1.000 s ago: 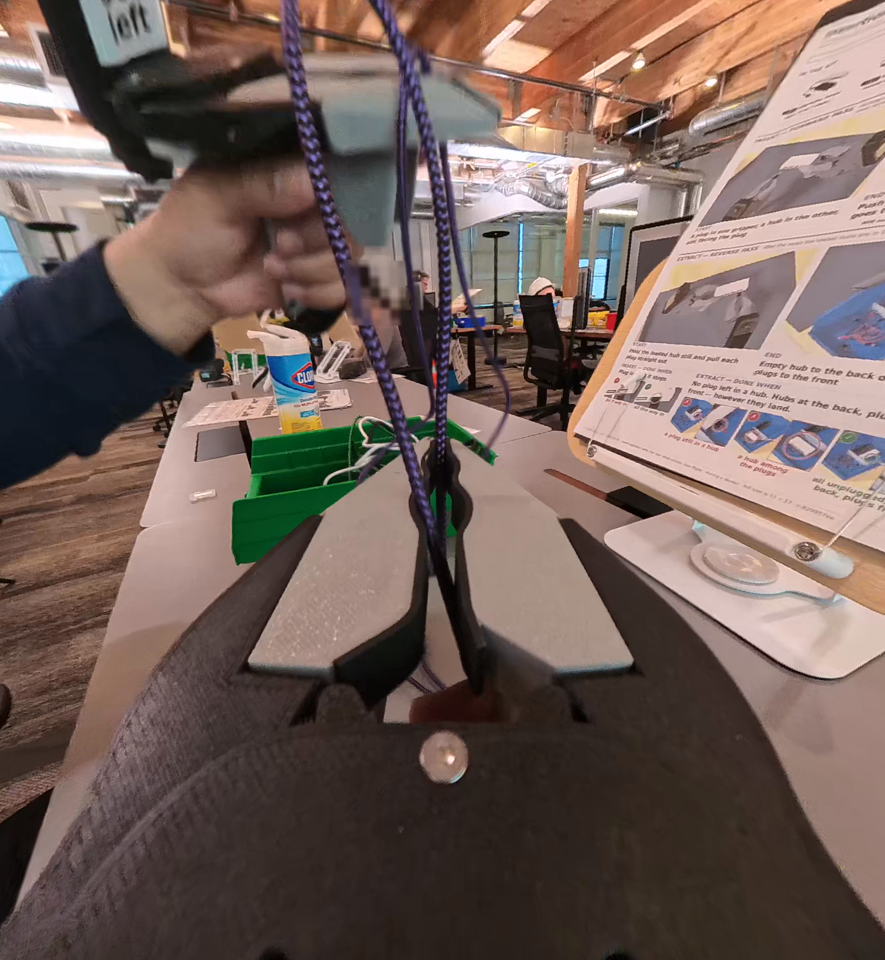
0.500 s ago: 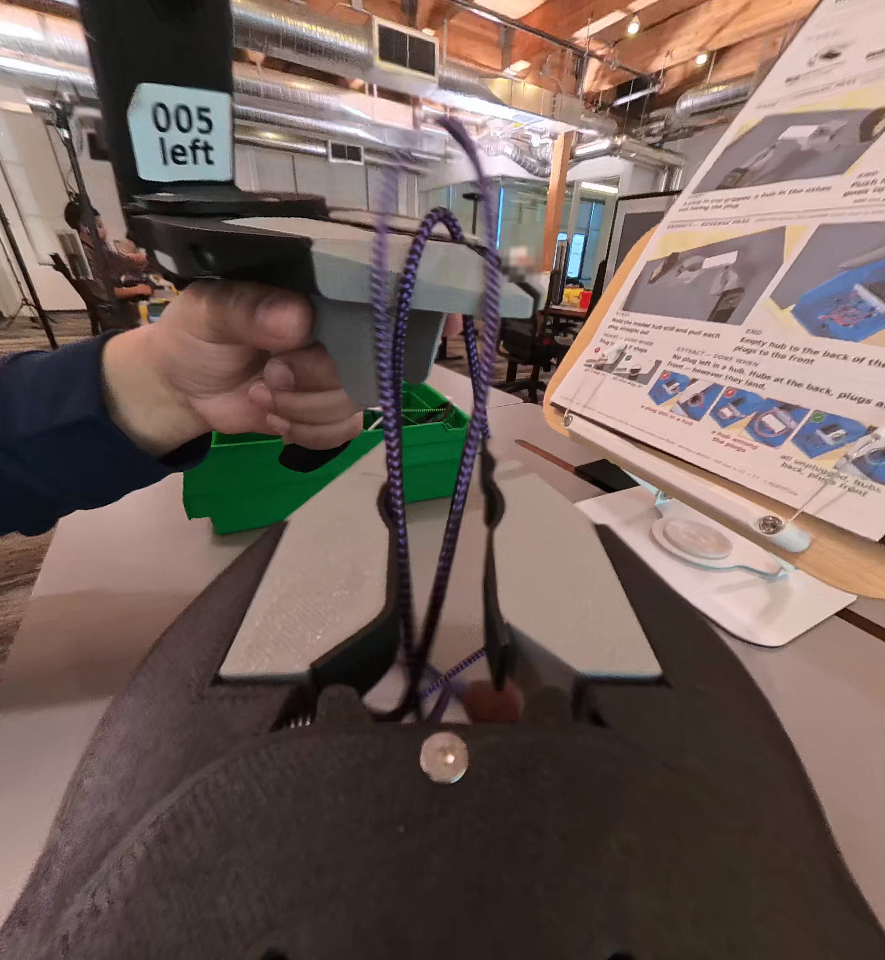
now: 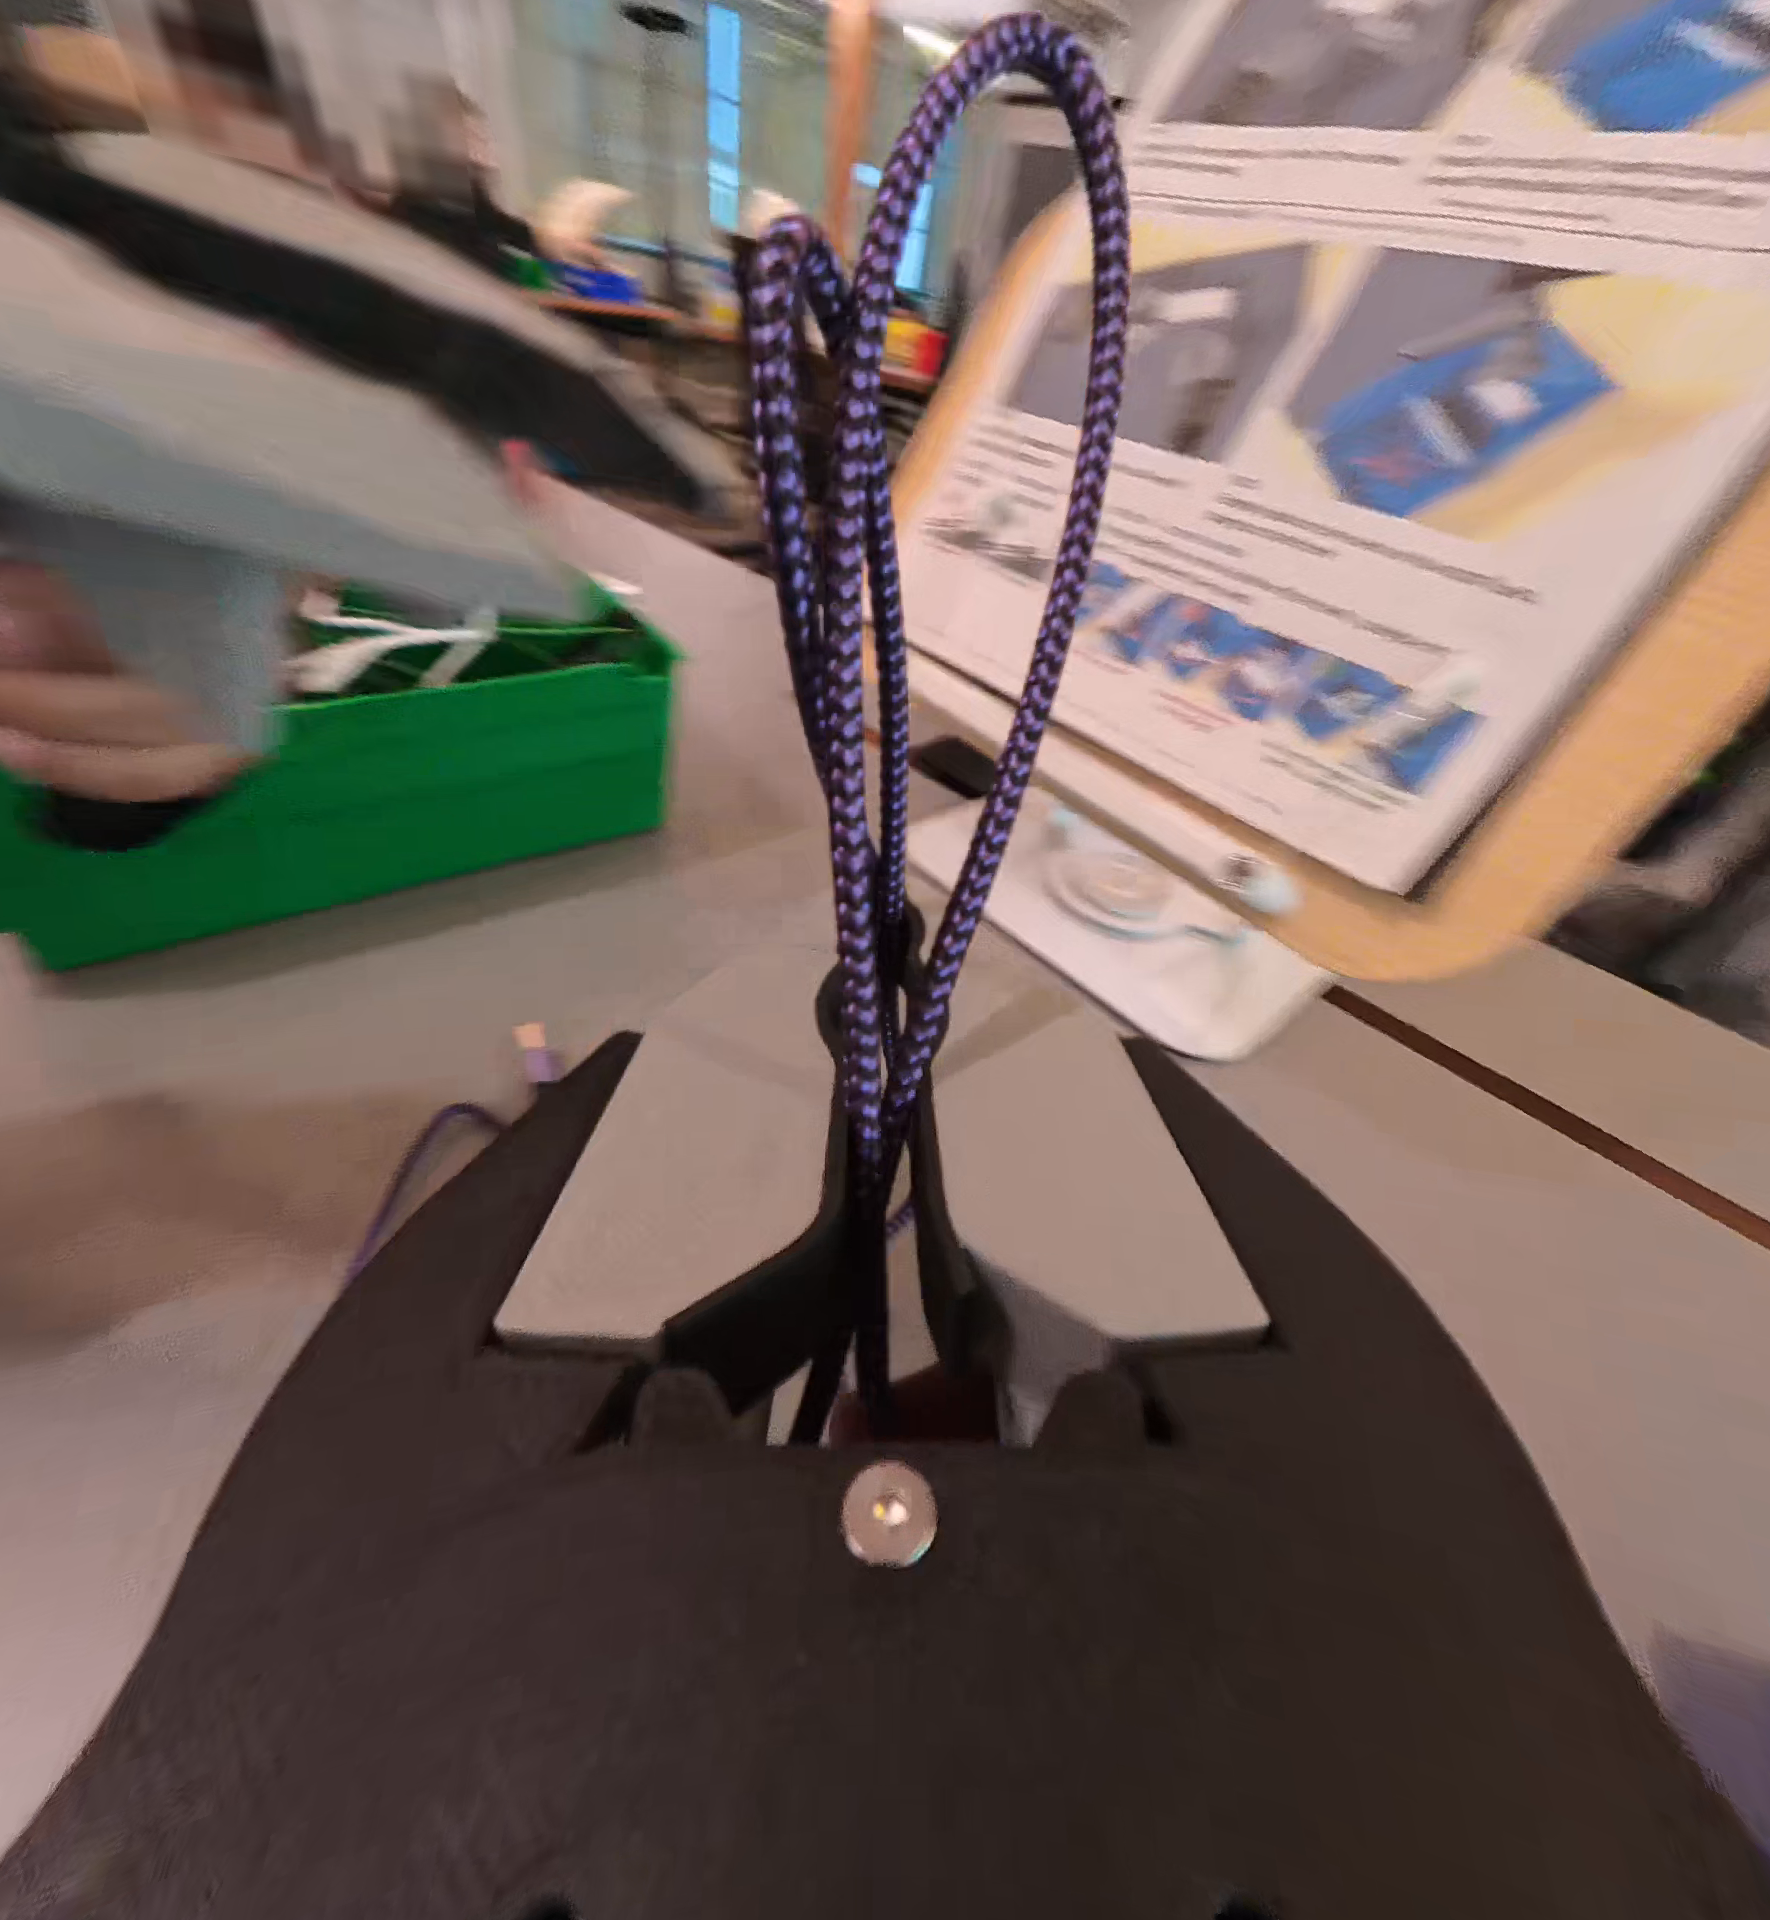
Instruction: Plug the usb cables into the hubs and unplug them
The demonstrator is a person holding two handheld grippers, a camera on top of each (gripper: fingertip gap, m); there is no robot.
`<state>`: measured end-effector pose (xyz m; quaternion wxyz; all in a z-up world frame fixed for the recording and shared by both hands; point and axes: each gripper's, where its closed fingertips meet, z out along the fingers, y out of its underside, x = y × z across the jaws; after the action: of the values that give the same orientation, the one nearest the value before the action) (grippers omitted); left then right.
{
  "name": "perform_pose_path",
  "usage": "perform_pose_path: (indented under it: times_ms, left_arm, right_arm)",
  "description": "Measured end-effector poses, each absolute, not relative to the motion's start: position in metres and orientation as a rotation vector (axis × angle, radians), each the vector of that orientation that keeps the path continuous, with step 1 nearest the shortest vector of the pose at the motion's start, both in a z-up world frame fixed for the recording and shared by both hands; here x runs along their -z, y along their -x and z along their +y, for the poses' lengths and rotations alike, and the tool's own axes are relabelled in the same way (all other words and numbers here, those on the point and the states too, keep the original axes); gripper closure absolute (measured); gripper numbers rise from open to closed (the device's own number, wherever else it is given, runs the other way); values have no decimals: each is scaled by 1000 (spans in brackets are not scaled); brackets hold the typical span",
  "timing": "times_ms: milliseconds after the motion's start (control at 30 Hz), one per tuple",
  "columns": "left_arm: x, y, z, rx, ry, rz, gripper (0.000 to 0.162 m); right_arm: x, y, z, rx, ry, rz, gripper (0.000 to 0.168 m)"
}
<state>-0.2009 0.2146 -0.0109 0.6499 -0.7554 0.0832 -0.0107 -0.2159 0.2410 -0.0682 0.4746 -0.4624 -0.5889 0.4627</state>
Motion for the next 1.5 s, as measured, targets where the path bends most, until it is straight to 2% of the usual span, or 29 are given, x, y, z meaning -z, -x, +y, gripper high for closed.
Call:
perform_pose_path:
  times_ms: [33,133,267,300,367,400,433,467,600,667,833,933,1033,1100,1200,1367,1433,1500]
  left_arm:
    - [16,211,207,-35,1746,150,122]
    - [48,236,176,-255,1868,76,115]
    - [95,240,128,-346,1970,4,112]
    - [103,238,117,-316,1974,-33,111]
    - [117,233,102,-226,1965,-110,110]
    - [124,231,98,-191,1960,-145,109]
    - [131,231,94,-176,1956,-180,107]
    - [139,229,91,-168,1961,-197,105]
    - [166,217,87,-153,2017,-207,89]
    - [163,215,84,-171,1997,-204,86]
    - [117,244,52,-367,1907,-256,90]
    - [81,287,9,-612,1876,-303,92]
    - [64,341,-24,-777,1947,-345,92]
    - [69,370,-28,-723,2057,-363,85]
    - [76,415,-22,-719,2213,-383,77]
    - [129,455,5,-490,2563,-418,76]
    - [149,460,10,-422,2674,-403,88]
    - [156,461,16,-373,2706,-384,93]
  right_arm:
    - [64,213,261,-1047,1170,-1403,168]
    - [59,201,327,-600,1219,-1381,168]
    - [107,193,367,-148,1314,-1624,166]
    - [127,192,367,-92,1340,-1702,160]
    - [169,189,362,2,1375,-1866,133]
    - [184,185,362,59,1390,-1913,127]
    - [189,181,369,135,1402,-1904,124]
    - [186,178,377,193,1406,-1862,113]
    - [148,168,369,77,1393,-1764,104]
    - [123,164,353,-83,1375,-1718,95]
    - [102,159,299,-688,1404,-1740,94]
    - [117,152,319,-636,1546,-1695,73]
    - [121,158,305,-709,1491,-1710,75]
    - [116,166,299,-795,1431,-1660,84]
    - [122,175,292,-889,1411,-1624,87]
    - [136,180,281,-888,1382,-1664,89]
    - [132,181,277,-894,1345,-1653,93]
    - [128,181,273,-926,1326,-1645,97]
